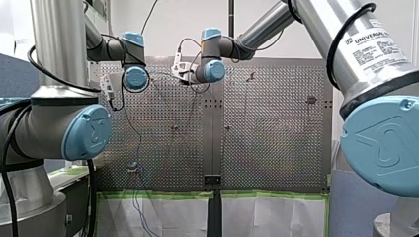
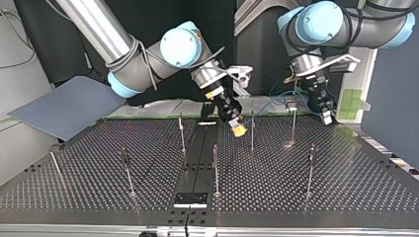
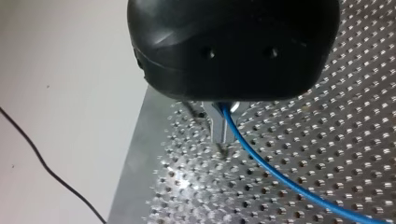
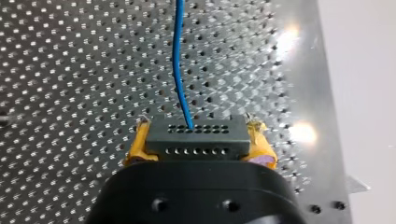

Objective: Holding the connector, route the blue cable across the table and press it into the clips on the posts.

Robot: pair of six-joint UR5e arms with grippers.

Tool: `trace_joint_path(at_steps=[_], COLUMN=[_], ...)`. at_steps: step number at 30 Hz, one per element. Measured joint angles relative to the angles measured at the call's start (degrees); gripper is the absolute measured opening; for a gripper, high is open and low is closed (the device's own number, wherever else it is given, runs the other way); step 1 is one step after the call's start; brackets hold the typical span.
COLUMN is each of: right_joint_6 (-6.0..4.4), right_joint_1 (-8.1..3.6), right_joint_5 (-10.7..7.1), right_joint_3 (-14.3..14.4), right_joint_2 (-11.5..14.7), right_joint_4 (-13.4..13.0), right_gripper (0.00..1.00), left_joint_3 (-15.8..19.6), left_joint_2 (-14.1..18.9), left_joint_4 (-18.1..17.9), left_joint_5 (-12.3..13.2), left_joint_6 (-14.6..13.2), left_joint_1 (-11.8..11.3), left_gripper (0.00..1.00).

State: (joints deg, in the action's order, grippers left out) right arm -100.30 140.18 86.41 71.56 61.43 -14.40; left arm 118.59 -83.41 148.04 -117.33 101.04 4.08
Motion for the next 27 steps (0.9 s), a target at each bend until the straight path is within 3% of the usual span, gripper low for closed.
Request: trace_joint_path(at_steps=[13,20,27], right_joint_6=[-0.09,-0.01,0.39], right_joint_1=[-0.24,-0.34,0.27], right_joint_5=[0.71,1.35,1.39], right_joint_3=[-6.6,-10.0,-10.7], right_joint_2=[-0.6,-2.6,-3.4], right_joint_4=[2.2,3.4,3.4], right_gripper=[0.00,0.00,0.00], left_joint_3=[-6.4,-10.4,-13.4], left_joint_2=[-2.3,-5.2,-5.9], left_joint_4=[1.5,2.0,4.0], left_joint_5=[4.7,5.3,4.9], left_joint_6=[0.0,0.2,0.4], left_joint_1=[-2.2,-3.6,-6.4], left_gripper=[0.00,0.00,0.00])
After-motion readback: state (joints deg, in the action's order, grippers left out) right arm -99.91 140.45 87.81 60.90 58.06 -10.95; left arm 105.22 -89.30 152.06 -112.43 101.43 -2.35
